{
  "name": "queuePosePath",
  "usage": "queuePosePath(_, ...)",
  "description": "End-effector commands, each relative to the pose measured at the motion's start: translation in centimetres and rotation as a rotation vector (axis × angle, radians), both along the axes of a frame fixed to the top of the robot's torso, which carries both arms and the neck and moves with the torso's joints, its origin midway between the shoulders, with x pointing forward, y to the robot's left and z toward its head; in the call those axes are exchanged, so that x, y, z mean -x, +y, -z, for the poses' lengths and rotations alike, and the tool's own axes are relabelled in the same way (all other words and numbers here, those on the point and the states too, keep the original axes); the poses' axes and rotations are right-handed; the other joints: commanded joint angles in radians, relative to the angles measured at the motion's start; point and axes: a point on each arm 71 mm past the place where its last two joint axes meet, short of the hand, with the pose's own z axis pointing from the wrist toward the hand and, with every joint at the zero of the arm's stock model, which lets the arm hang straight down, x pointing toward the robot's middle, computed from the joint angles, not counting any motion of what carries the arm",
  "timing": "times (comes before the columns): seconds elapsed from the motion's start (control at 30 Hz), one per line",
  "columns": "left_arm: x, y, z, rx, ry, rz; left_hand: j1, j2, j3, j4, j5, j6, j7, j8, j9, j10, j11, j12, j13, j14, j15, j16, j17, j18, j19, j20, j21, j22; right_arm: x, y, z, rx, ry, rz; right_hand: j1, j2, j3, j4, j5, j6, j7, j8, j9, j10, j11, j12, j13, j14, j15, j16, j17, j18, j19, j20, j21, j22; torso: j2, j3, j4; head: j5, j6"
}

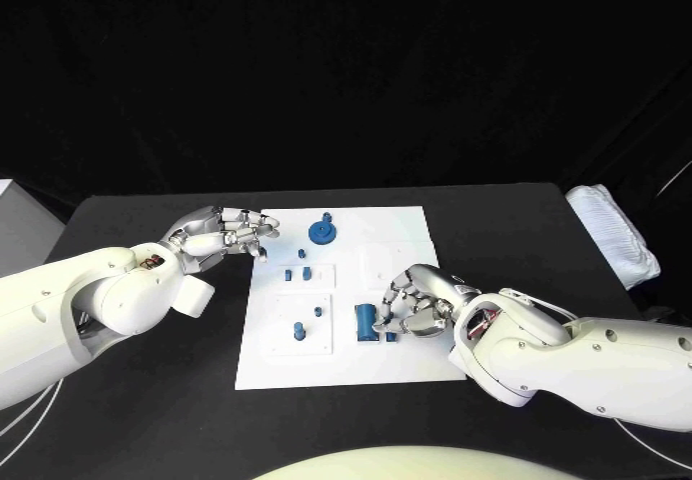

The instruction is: Assemble the parts on the task board

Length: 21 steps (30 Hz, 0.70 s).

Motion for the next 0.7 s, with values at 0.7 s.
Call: queuePosePath(0.7, 0.08, -0.13, -0.05, 0.008, -0.005, 0.014, 0.0, 0.011, 0.0, 0.004, 0.002, -0.004, 0.003, 0.005, -0.001, -0.002, -0.003, -0.005, -0.001, 0.003, 0.004, -0.004, 0.002, 0.014, 0.007, -0.001, -0.005, -0.001, -0.07, 1.88, 0.5, 0.116, -0.052, -0.079, 0.037, 0.01, -0.026, 0.013, -0.004, 0.004, -0.011, 0.02, 0.011, 0.094, -0.01, 0.021, 0.254, 0.104, -0.009, 0.004, 0.263, -0.014, 0.105, -0.007, 0.006, 0.263, 0.001, -0.0009, -0.0002, 0.005, -0.005)
